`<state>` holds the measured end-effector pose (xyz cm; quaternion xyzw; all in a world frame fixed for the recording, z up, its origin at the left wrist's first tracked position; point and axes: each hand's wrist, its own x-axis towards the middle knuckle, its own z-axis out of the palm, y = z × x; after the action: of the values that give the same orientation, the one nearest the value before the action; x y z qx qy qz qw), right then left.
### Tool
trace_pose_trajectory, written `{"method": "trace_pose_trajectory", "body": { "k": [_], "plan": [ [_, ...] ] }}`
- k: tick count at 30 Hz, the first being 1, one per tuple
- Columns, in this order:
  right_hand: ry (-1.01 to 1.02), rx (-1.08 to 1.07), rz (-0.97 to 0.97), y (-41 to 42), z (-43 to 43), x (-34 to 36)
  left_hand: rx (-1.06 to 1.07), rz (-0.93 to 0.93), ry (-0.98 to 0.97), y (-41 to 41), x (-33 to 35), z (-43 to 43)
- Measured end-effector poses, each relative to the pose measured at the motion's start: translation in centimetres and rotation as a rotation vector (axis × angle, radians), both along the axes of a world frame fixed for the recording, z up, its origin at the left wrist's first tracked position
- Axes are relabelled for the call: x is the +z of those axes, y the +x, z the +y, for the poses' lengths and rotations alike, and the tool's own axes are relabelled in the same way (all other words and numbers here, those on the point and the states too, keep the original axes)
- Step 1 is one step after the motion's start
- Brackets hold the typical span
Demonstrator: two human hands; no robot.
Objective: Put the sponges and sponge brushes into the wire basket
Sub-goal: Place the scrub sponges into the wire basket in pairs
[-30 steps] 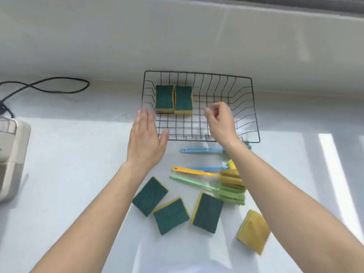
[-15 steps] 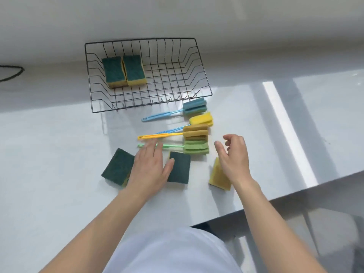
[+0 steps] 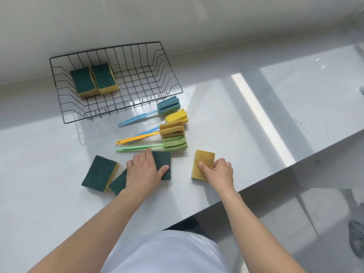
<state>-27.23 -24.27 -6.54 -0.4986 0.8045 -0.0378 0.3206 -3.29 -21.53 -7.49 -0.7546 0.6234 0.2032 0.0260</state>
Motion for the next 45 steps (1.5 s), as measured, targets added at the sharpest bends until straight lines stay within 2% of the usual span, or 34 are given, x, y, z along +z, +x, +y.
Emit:
{"method": "trace_pose_trajectory", "body": {
  "k": [6, 10, 12, 17, 20, 26, 29, 33, 45],
  "plan": [
    [-0.212, 0.028, -0.028, 1.6, 0.7, 0.1, 0.012, 0.018, -0.001, 0.0, -0.3, -0.1],
    [-0.362, 0.164, 0.207, 2.7, 1.3, -0.1, 0.018, 0.011, 0.0, 0.0, -0.4, -0.2],
    [-0.383, 0.202, 0.234, 3.0, 1.6, -0.4, 0.025, 0.011, -0.001, 0.0, -0.6, -0.2],
    [-0.451, 0.195, -0.053, 3.1, 2.6, -1.2, 0.043, 0.024, -0.021, -0.1, -0.8, -0.2],
    [-0.454, 0.151, -0.193, 3.0, 2.8, -1.8, 0.045, 0.042, -0.029, -0.1, -0.9, -0.2],
    [-0.301, 0.134, -0.155, 2.6, 2.7, -2.9, 0.069, 0.013, -0.022, -0.1, -0.7, -0.4],
    [-0.206, 0.116, -0.21, 2.8, 2.4, -3.0, 0.08, 0.002, -0.004, 0.2, -0.5, -0.7],
    [-0.187, 0.109, -0.279, 3.4, 2.2, -2.7, 0.103, 0.027, -0.001, 0.5, -0.5, -0.6],
    [-0.111, 0.064, -0.465, 3.8, 1.5, -1.6, 0.304, 0.309, -0.054, 1.2, 0.8, -0.4]
  ]
}}
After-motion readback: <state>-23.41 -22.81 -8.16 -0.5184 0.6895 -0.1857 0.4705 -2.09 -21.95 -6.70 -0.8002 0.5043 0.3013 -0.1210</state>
